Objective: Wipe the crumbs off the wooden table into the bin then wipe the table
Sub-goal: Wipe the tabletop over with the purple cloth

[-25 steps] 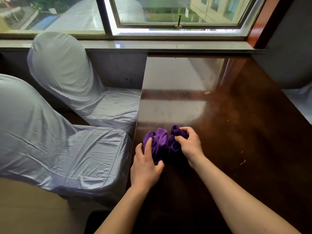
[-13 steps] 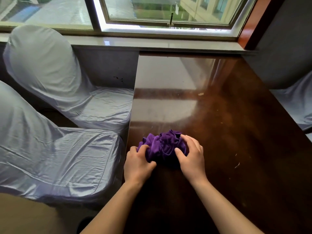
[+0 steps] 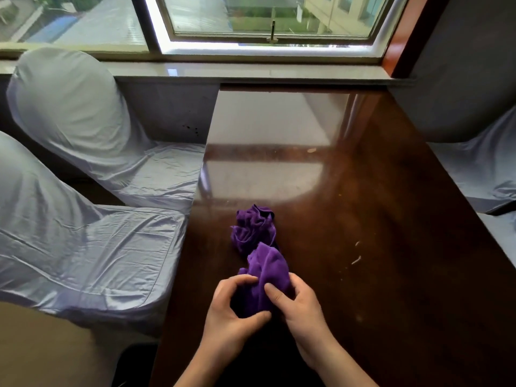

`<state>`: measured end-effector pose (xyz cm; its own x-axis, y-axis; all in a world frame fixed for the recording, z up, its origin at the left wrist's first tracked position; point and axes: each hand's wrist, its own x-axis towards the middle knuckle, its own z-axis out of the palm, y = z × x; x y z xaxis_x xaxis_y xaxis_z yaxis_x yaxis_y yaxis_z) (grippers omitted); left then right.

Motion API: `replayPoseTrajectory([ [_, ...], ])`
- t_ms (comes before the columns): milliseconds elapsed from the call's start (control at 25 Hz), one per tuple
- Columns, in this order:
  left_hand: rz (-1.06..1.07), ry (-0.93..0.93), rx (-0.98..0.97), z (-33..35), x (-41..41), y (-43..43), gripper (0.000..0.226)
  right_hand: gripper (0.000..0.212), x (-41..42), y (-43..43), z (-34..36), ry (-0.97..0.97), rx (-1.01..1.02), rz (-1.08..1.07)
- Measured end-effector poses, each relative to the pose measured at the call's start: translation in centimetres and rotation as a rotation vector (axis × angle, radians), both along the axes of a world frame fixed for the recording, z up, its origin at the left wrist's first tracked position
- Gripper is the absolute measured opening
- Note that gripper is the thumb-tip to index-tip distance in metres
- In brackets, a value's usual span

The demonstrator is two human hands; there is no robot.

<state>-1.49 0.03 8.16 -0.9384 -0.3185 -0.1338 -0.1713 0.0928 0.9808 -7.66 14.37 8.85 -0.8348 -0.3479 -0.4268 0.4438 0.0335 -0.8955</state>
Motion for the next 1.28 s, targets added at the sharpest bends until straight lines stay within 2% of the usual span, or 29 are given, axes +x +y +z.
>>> replayPoseTrajectory([
  [120,0.045,-0.036,0.150,-0.2,-0.3,2.1,0.041,0.027,0.8,4.3,0.0,0.059,0.096,-0.117],
  [280,0.053,-0.038,0.062,-1.2,-0.9,5.7,0.037,0.038,1.6,11.4,-0.2,0.099,0.199,-0.349],
  [400,-0.091,-0.046,-0.019,-2.0,-1.4,8.5,0.036,0.056,1.8,16.4,-0.8,0.217,0.557,-0.335],
  [480,-0.140,-0.072,-0.159,-2.6,-1.8,9.7,0.040,0.074,2.3,18.2,-1.4,0.277,0.881,-0.240],
  [560,-0.123,-0.074,-0.280,-3.1,-2.1,9.7,0.037,0.083,3.4,18.2,-2.3,0.451,1.188,-0.106],
  [640,-0.103,-0.034,-0.444,-3.7,-2.9,8.8,0.030,0.090,4.4,16.9,-3.3,0.573,1.314,0.050],
  [760,-0.086,0.010,-0.785,-4.7,-5.3,6.5,0.028,0.096,3.8,14.5,-5.0,0.607,1.398,0.205],
  [920,-0.159,-0.074,-1.053,-6.5,-6.7,4.7,0.045,0.069,2.2,16.5,-5.9,0.682,1.385,0.187],
  [1080,-0.203,-0.101,-1.193,-7.8,-6.4,4.6,0.059,0.052,0.3,22.4,-6.5,0.723,1.352,-0.016],
  [1160,-0.204,-0.130,-1.228,-7.9,-6.6,4.7,0.060,0.044,-2.6,23.1,-6.3,0.643,1.320,-0.144],
  [1280,-0.209,-0.153,-1.253,-8.1,-6.7,4.7,0.061,0.047,-7.7,20.4,-5.3,0.541,1.200,-0.221],
])
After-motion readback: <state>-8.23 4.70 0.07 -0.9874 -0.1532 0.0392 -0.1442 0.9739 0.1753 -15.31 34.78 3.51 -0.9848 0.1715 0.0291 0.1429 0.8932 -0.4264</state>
